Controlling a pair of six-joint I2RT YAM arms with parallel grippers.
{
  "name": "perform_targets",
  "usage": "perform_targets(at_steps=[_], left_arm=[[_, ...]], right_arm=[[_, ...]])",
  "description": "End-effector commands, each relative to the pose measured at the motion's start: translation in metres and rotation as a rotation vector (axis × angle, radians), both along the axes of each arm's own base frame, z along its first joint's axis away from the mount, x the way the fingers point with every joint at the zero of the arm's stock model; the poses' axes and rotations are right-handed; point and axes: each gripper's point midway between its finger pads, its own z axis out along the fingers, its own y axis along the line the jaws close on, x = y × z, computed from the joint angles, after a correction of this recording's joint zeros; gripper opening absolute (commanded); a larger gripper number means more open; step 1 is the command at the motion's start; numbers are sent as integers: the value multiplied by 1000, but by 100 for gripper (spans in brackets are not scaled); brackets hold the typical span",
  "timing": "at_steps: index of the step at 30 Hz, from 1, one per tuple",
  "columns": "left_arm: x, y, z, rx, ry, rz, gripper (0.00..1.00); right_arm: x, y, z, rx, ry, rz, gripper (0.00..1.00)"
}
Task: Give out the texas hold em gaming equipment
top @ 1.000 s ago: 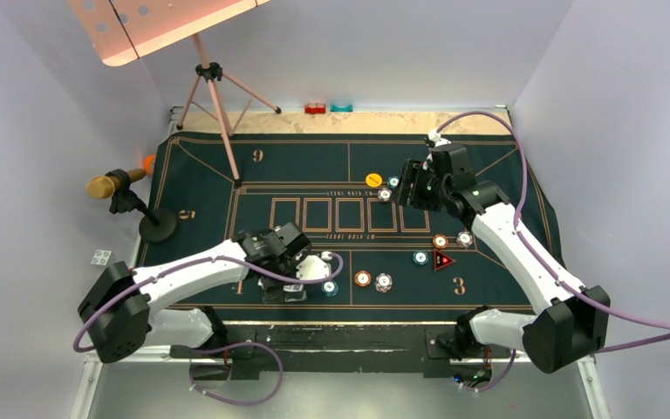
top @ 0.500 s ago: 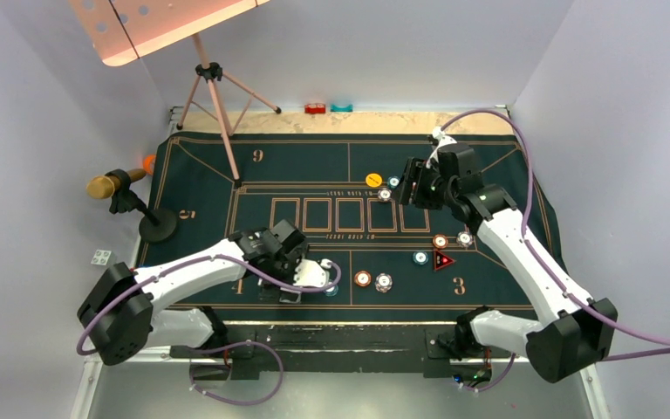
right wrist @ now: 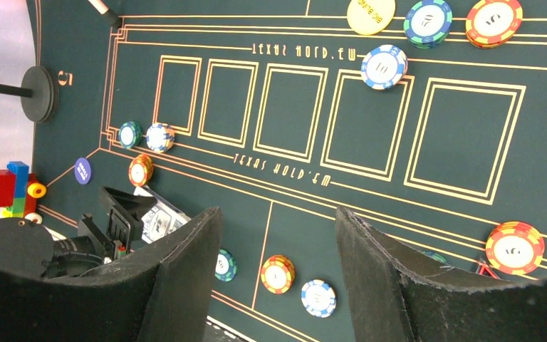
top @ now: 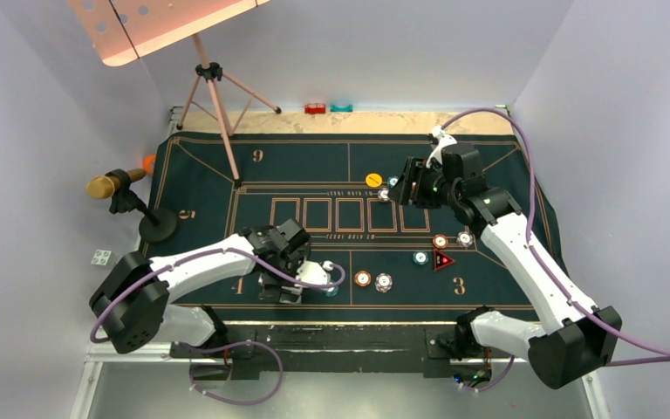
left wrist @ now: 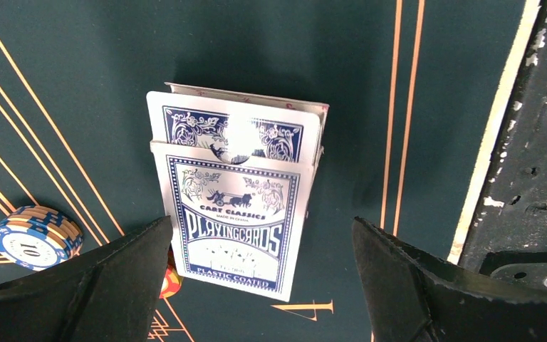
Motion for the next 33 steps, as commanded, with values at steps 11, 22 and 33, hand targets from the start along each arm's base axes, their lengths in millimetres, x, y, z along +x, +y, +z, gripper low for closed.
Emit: perform_targets(at_steps=[11,22,33], left_arm=[[14,-8,13,-20,-61,-48,100],[25,-19,0,1,-54,-117,100],[3,-8,-13,13,30,-114,90]], right_arm=[[2,12,10,45,-23,48,63],[-2,9,17,45,-40,40,62],[1,9,22,38,-41,40,62]])
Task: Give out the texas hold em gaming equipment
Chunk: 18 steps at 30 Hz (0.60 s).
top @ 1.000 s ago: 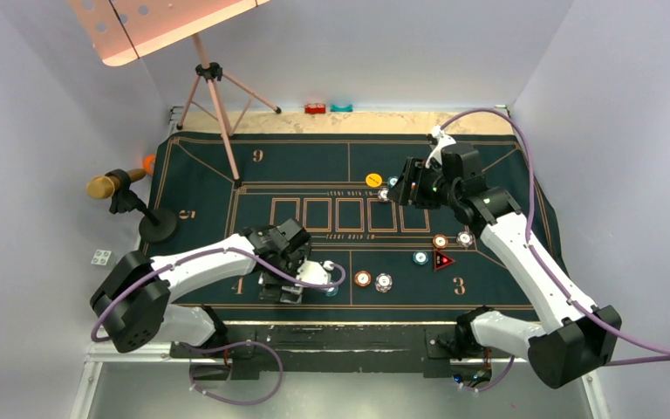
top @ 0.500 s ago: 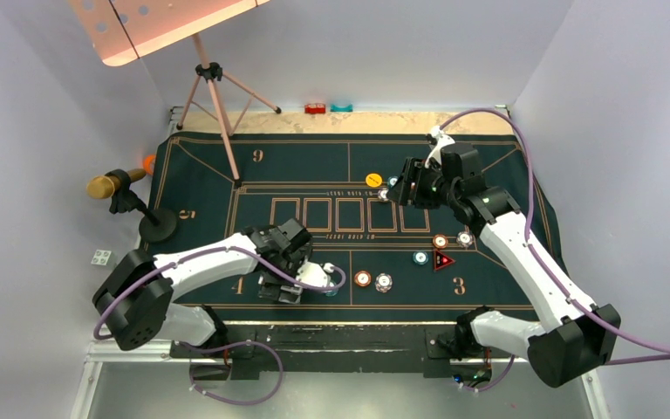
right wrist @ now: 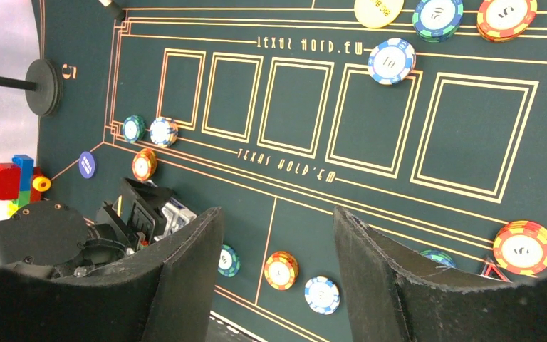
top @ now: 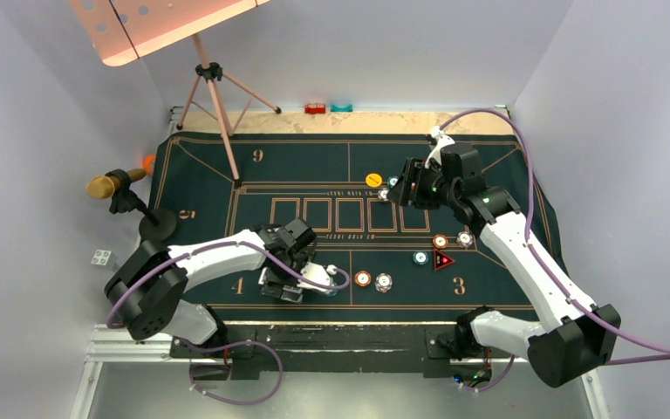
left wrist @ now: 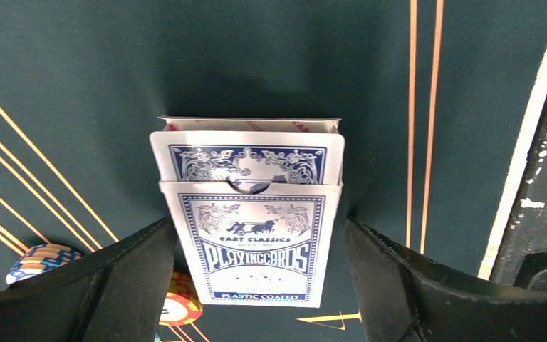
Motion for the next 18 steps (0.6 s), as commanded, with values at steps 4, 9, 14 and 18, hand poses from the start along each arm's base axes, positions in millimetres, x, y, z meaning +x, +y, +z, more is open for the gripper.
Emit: perform_targets(at_steps=[4,9,14,18], left_arm=[[-14,-2,6,-68,27,26,67],[-22,-4,23,-121,39,115,38],[-21,-18,52,-179,57,181,24],[-6,-38,96,-236,47,242,16]], right_arm=[[2,6,20,28,-43,26,61],[-3,15,8,76,5,46,61],[-17,47,5,245,41,154,64],[-38,84,18,387,47,284,70]])
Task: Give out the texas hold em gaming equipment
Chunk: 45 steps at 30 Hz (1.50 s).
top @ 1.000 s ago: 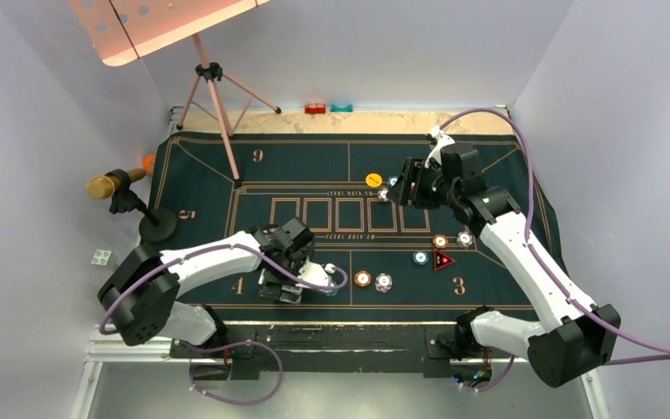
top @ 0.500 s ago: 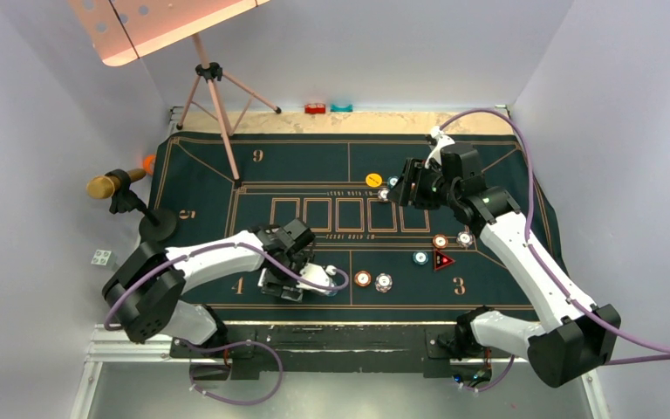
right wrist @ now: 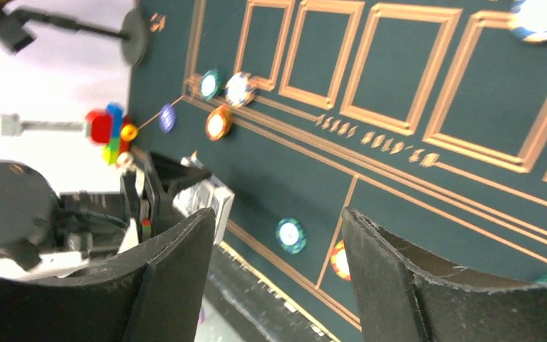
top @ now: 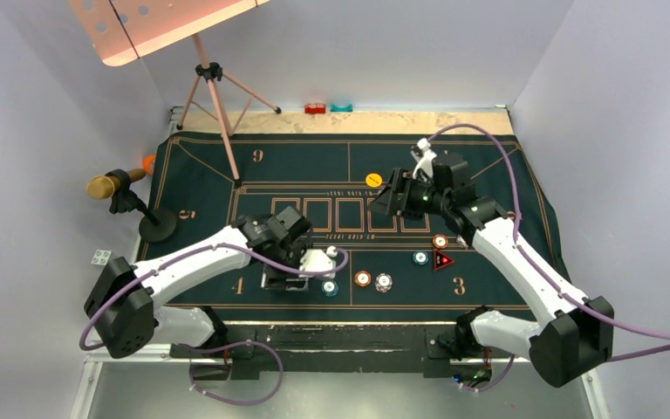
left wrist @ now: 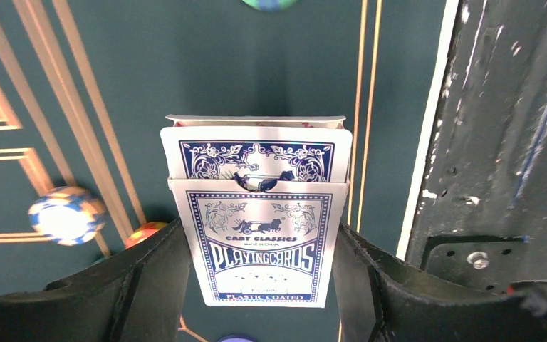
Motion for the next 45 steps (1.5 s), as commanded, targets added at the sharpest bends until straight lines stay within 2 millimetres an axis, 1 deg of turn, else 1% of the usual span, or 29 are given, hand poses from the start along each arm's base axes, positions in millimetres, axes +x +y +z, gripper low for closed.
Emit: perform_targets(at_steps=[1,3,6,7,9,12,16,18,20,24,29,34,39,42,45], left_arm=[[18,-35,64,-134,-17,95,15],[25,-43,85,-167,-30,123,11],[33,-54,110,-207,-46,165,11],[36,-57,116,-219,-49,180,11],[40,-64,125,-242,-51,201,11],[45,-69,135,-251,-50,229,7],[51,-73,145,-269,-73,245,5],[53,-74,150,-273,-81,253,5],[55,-75,153,-276,-88,260,5],[56,-76,155,-278,-85,266,4],[58,-77,154,-272,-87,263,3],[61,-79,155,-265,-89,254,3],[68,-84,155,-257,-101,247,3],[73,-85,157,-255,-118,246,3],[78,-87,159,-257,-138,243,3]], right_arm=[[-25,53,32,229,-23,188,72],[-36,68,35,256,-9,245,74],[-48,84,38,322,17,312,75],[-51,87,41,348,15,330,75],[-55,94,50,399,-1,364,75],[-58,98,53,406,4,377,75],[-59,103,51,384,8,390,75],[-59,107,44,350,22,389,75],[-60,112,36,326,41,395,75],[-58,119,24,286,67,402,75],[-54,124,31,310,42,416,75],[-52,133,29,343,63,442,71],[-50,143,28,384,82,474,62],[-49,146,24,391,102,487,53],[-50,148,22,397,114,499,41]])
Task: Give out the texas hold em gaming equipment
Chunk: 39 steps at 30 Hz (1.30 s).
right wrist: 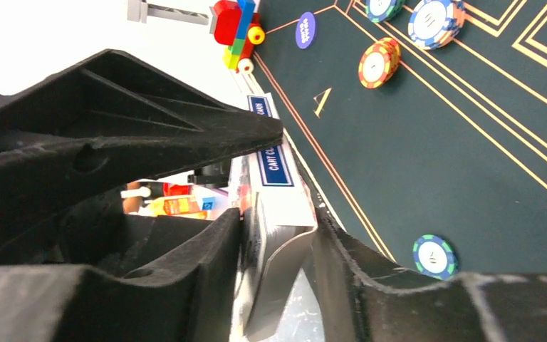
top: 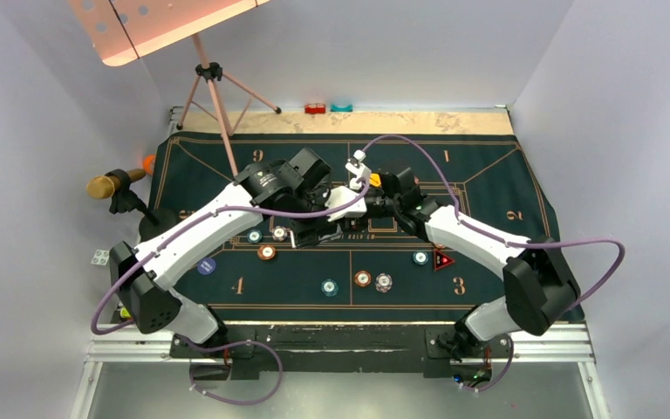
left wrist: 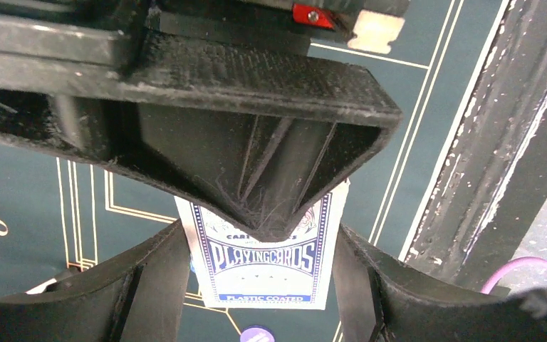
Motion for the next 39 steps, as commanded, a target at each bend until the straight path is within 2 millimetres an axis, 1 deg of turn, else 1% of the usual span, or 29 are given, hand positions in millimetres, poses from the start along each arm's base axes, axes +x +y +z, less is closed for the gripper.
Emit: perform_targets(at_steps=[1,2,3,4,5,7,8,9,12,14,18,20,22,25,27,29,31,33,34,37,39], left_arm=[[16,-7,20,-34,-80,2,3],[18,-6,21,-31,-87,7,6],[19,-6,21,-26,-92,9,11],[20,-6,22,-22,-95,9,20],[21,-4,22,-10,-100,13,40],[25,2,25,28,-113,10,97],[25,5,28,48,-115,8,99],[25,7,31,59,-115,-3,100],[24,6,49,-8,-124,-8,100],[23,8,64,-98,-141,17,100],[16,13,82,-340,-145,45,100],[11,18,74,-366,-114,52,100],[6,22,61,-366,-89,58,100],[-6,23,43,-356,-65,-13,100],[-2,22,36,-350,-86,-28,100],[8,21,32,-342,-125,-22,100],[24,19,32,-335,-171,9,100],[41,19,38,-333,-228,56,100],[44,18,40,-326,-232,55,100],[34,13,42,-326,-174,-3,100],[30,15,38,-310,-161,-26,100]], right_arm=[[1,10,32,93,-61,51,37],[0,10,32,94,-58,55,32],[0,10,32,96,-56,55,28],[0,9,33,97,-58,55,20],[-1,9,33,99,-59,54,16],[0,8,34,102,-57,49,9],[1,8,34,103,-56,48,8],[2,7,34,105,-56,46,8],[5,5,38,116,-60,37,7],[6,3,42,124,-66,37,7],[8,0,50,137,-72,35,7],[9,0,55,146,-78,40,7],[10,2,61,156,-84,44,7],[11,3,68,171,-88,47,7],[12,4,73,185,-84,38,7],[11,6,80,211,-82,36,7],[11,6,84,227,-77,34,8],[10,6,85,233,-69,33,8],[11,7,85,233,-67,32,8],[11,7,89,247,-59,29,8],[11,7,92,257,-55,26,8]])
